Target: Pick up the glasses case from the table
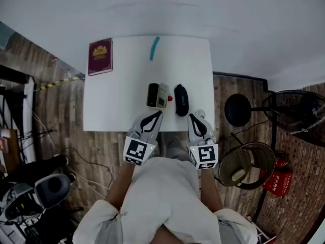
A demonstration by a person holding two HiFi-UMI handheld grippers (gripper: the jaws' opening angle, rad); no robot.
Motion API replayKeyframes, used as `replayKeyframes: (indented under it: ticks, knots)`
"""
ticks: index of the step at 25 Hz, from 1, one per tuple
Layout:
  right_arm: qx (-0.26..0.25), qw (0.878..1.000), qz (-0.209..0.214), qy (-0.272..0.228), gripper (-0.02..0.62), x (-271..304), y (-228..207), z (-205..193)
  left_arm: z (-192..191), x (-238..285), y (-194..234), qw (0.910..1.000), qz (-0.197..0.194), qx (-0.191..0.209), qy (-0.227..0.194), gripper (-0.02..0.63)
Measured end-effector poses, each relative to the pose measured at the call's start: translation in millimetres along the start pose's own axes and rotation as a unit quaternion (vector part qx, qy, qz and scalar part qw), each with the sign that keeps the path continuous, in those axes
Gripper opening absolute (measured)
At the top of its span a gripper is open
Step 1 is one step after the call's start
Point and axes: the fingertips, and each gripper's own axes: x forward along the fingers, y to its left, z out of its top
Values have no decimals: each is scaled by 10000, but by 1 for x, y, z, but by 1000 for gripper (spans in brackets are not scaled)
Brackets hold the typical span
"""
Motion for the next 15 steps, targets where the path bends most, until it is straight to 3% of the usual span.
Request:
replayKeyframes:
  ticks: [15]
  knots:
    - [228,9953,267,906,12,67,-43,-65,-54,72,7,9967,-117,-239,767,18]
